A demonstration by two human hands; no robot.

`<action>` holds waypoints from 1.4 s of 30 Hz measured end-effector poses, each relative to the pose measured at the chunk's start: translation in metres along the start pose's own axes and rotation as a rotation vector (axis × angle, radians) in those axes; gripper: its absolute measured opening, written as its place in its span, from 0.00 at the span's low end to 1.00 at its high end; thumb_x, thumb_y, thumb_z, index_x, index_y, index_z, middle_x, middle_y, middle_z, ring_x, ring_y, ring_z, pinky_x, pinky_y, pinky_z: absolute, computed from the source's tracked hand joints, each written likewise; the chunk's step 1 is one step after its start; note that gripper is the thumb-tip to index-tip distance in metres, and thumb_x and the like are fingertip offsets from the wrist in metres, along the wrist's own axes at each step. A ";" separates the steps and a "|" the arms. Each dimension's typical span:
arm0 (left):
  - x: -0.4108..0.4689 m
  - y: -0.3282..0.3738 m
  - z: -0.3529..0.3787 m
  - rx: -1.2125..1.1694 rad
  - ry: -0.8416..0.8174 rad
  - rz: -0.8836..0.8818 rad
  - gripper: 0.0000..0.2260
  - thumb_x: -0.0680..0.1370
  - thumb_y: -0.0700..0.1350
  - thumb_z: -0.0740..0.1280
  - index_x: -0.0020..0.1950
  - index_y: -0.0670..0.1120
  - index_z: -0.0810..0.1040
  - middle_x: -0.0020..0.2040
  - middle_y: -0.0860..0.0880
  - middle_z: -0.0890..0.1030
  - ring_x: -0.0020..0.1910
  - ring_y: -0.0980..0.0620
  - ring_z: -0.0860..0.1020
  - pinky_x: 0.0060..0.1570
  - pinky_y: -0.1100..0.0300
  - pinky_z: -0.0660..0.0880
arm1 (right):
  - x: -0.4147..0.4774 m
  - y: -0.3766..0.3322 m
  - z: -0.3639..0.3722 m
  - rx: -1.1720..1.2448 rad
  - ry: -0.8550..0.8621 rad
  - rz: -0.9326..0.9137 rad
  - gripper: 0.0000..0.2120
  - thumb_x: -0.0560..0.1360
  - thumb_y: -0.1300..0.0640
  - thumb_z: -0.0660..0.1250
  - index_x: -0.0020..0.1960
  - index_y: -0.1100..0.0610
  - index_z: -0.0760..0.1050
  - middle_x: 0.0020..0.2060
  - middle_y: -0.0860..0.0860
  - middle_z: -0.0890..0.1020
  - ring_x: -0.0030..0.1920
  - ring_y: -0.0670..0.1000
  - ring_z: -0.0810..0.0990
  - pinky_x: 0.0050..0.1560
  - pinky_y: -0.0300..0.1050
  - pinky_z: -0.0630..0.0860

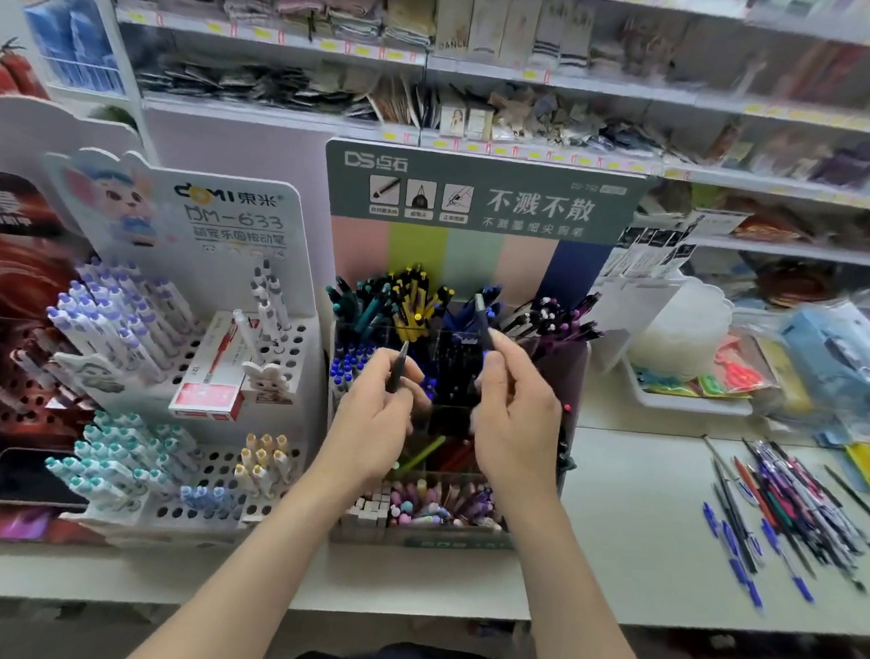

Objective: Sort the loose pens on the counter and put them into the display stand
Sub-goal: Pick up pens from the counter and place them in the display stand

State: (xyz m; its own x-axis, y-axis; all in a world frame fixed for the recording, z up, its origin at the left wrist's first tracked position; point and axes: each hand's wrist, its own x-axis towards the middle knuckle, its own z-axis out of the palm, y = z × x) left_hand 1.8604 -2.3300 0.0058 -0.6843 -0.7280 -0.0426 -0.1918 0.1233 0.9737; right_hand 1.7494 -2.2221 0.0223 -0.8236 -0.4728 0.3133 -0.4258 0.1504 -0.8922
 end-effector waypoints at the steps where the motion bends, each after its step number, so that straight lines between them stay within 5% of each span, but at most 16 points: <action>1: 0.005 0.001 0.001 0.011 0.005 -0.010 0.13 0.84 0.36 0.60 0.54 0.55 0.77 0.46 0.50 0.85 0.37 0.52 0.76 0.42 0.53 0.75 | 0.008 0.002 -0.004 -0.127 0.028 -0.019 0.13 0.86 0.54 0.64 0.67 0.48 0.82 0.43 0.46 0.80 0.40 0.45 0.79 0.46 0.46 0.80; 3: 0.013 0.005 0.004 0.006 0.002 -0.038 0.17 0.83 0.35 0.61 0.56 0.58 0.79 0.50 0.50 0.85 0.35 0.53 0.74 0.39 0.54 0.73 | 0.023 0.003 -0.011 -0.254 0.052 -0.023 0.12 0.83 0.57 0.67 0.64 0.50 0.85 0.49 0.48 0.79 0.44 0.41 0.78 0.49 0.34 0.76; 6: 0.025 0.018 0.011 -0.017 -0.004 -0.052 0.21 0.83 0.34 0.59 0.70 0.56 0.75 0.57 0.51 0.85 0.30 0.55 0.74 0.34 0.59 0.72 | 0.045 -0.002 -0.015 -0.402 0.054 -0.144 0.13 0.80 0.63 0.67 0.59 0.55 0.86 0.51 0.51 0.83 0.48 0.47 0.80 0.54 0.46 0.79; 9: 0.032 0.028 0.017 0.076 -0.033 -0.032 0.26 0.85 0.38 0.58 0.82 0.56 0.64 0.37 0.52 0.83 0.31 0.59 0.77 0.36 0.63 0.72 | 0.068 -0.008 -0.010 -0.432 0.078 -0.318 0.13 0.79 0.66 0.70 0.62 0.59 0.83 0.50 0.53 0.86 0.49 0.53 0.83 0.55 0.44 0.77; 12: 0.038 0.037 0.022 0.057 -0.040 -0.040 0.28 0.86 0.39 0.57 0.84 0.57 0.59 0.32 0.52 0.80 0.31 0.61 0.77 0.32 0.68 0.71 | 0.079 -0.016 -0.007 -0.324 0.059 -0.402 0.12 0.81 0.65 0.70 0.64 0.60 0.81 0.50 0.52 0.86 0.49 0.50 0.84 0.55 0.38 0.76; 15: 0.046 0.043 0.022 0.053 -0.054 -0.058 0.28 0.86 0.39 0.57 0.84 0.57 0.60 0.33 0.51 0.81 0.34 0.58 0.79 0.39 0.62 0.73 | 0.087 -0.018 -0.010 -0.213 0.100 -0.391 0.10 0.84 0.63 0.67 0.64 0.60 0.80 0.51 0.51 0.86 0.49 0.47 0.83 0.53 0.33 0.75; 18: 0.050 0.046 0.019 0.011 -0.107 -0.070 0.27 0.85 0.38 0.57 0.81 0.60 0.64 0.35 0.48 0.84 0.35 0.45 0.75 0.37 0.56 0.73 | 0.092 -0.016 -0.013 -0.221 0.182 -0.457 0.09 0.85 0.64 0.66 0.63 0.63 0.80 0.53 0.52 0.85 0.50 0.46 0.82 0.55 0.31 0.74; 22: 0.056 0.048 0.017 -0.016 -0.137 -0.092 0.28 0.83 0.36 0.58 0.78 0.61 0.68 0.38 0.45 0.85 0.36 0.46 0.75 0.37 0.54 0.71 | 0.102 0.004 -0.003 -0.343 -0.057 -0.516 0.11 0.85 0.62 0.64 0.65 0.61 0.81 0.53 0.55 0.85 0.53 0.54 0.82 0.57 0.48 0.79; 25: 0.060 0.053 0.013 -0.116 -0.124 -0.097 0.26 0.82 0.35 0.54 0.74 0.54 0.76 0.37 0.46 0.84 0.34 0.52 0.78 0.35 0.56 0.71 | 0.106 0.018 0.007 -0.586 -0.135 -0.475 0.13 0.85 0.56 0.62 0.65 0.57 0.81 0.49 0.56 0.85 0.50 0.62 0.79 0.50 0.59 0.75; 28: 0.057 0.055 0.008 -0.201 -0.035 -0.088 0.24 0.83 0.34 0.50 0.69 0.50 0.79 0.38 0.47 0.85 0.29 0.54 0.76 0.34 0.57 0.70 | 0.105 0.023 0.007 -0.546 -0.012 -0.441 0.08 0.82 0.52 0.70 0.58 0.53 0.83 0.46 0.50 0.85 0.50 0.58 0.78 0.50 0.55 0.69; 30: 0.053 0.051 0.006 -0.228 -0.003 -0.067 0.24 0.84 0.34 0.50 0.70 0.49 0.79 0.48 0.48 0.87 0.34 0.52 0.79 0.35 0.56 0.72 | 0.101 0.021 0.007 -0.556 -0.007 -0.508 0.07 0.83 0.49 0.70 0.53 0.50 0.85 0.47 0.44 0.87 0.51 0.55 0.77 0.49 0.54 0.68; 34: 0.046 0.040 0.006 -0.280 0.046 -0.035 0.15 0.87 0.36 0.57 0.66 0.47 0.81 0.52 0.46 0.86 0.41 0.48 0.84 0.43 0.55 0.79 | 0.080 0.010 0.002 -0.413 0.075 -0.532 0.08 0.83 0.55 0.69 0.59 0.52 0.85 0.51 0.46 0.85 0.52 0.52 0.78 0.52 0.52 0.72; 39: 0.037 0.039 0.010 -0.467 0.050 -0.049 0.07 0.86 0.39 0.64 0.61 0.45 0.81 0.48 0.45 0.84 0.51 0.44 0.86 0.51 0.53 0.83 | 0.022 -0.001 0.001 -0.058 -0.128 -0.278 0.07 0.78 0.59 0.72 0.55 0.51 0.78 0.39 0.44 0.82 0.38 0.48 0.81 0.39 0.46 0.78; 42: 0.034 0.037 0.014 -0.546 0.037 -0.100 0.07 0.85 0.40 0.67 0.61 0.44 0.82 0.47 0.43 0.85 0.51 0.44 0.86 0.58 0.47 0.83 | 0.001 0.008 0.002 0.014 -0.191 -0.131 0.10 0.82 0.58 0.70 0.61 0.47 0.76 0.39 0.45 0.83 0.36 0.51 0.81 0.36 0.42 0.77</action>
State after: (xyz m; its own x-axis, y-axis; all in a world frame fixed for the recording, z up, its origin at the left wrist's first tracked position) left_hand 1.8207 -2.3407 0.0370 -0.6546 -0.7424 -0.1424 0.1446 -0.3078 0.9404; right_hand 1.7457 -2.2231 0.0152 -0.6752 -0.6436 0.3604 -0.5178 0.0656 -0.8530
